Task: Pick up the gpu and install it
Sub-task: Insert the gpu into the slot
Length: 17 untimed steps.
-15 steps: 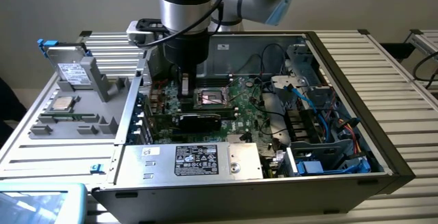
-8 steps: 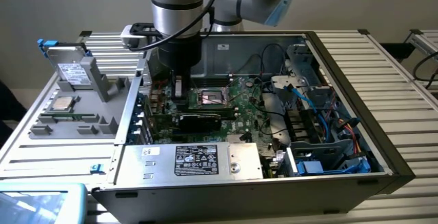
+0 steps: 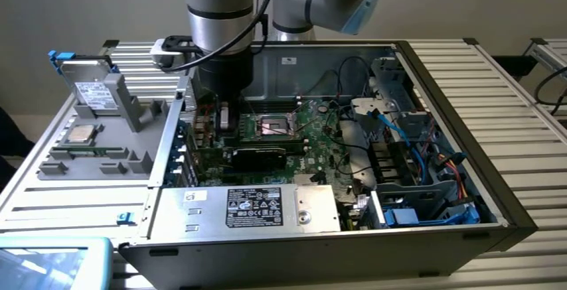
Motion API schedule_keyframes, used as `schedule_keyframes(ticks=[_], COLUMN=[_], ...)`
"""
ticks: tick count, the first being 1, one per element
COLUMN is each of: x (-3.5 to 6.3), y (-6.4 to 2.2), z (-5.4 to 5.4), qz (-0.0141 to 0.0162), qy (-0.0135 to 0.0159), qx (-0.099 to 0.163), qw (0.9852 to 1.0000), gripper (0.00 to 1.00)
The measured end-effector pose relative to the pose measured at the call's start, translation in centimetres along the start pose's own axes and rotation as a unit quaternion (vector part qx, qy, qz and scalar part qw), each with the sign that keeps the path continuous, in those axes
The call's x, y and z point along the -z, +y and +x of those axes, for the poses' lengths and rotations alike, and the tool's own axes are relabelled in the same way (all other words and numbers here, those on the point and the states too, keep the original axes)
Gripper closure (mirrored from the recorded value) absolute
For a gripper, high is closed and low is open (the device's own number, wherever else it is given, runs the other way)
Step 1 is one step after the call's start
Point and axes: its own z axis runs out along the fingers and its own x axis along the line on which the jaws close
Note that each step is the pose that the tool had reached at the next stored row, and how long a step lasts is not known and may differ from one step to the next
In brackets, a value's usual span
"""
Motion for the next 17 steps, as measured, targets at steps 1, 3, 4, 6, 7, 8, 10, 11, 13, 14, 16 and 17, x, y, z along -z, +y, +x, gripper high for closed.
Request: schedule_keyframes(ticks=[1,3,4,6,7,8,10,11,13,14,16,17], x=[-0.09,-0.34,-0.47,-0.62,-0.62,-0.62,-0.63,-0.63,-0.63,-0.63,-0.64,-0.64], y=[0.05,0.05,0.04,0.04,0.04,0.04,0.04,0.05,0.05,0.05,0.05,0.05], z=[-0.04,-0.13,-0.14,-0.15,-0.15,-0.15,-0.15,-0.16,-0.15,-0.15,-0.15,-0.15], qz=[0.0013,0.0029,0.0036,0.0055,0.0055,0.0057,0.0068,0.0068,0.0069,0.0069,0.0068,0.0068], qy=[0.0006,0.0009,0.0009,0.0011,0.0012,0.0012,0.0011,0.001,0.0011,0.0011,0.0011,0.0012], qx=[0.0,0.0,0.0,0.0,0.0,0.0,-0.001,-0.001,-0.001,-0.001,-0.001,-0.001], qw=[1.0,1.0,1.0,1.0,1.0,1.0,1.0,1.0,1.0,1.0,1.0,1.0], gripper=[0.88,0.88,0.88,0.88,0.88,0.88,0.88,0.88,0.88,0.88,0.88,0.88])
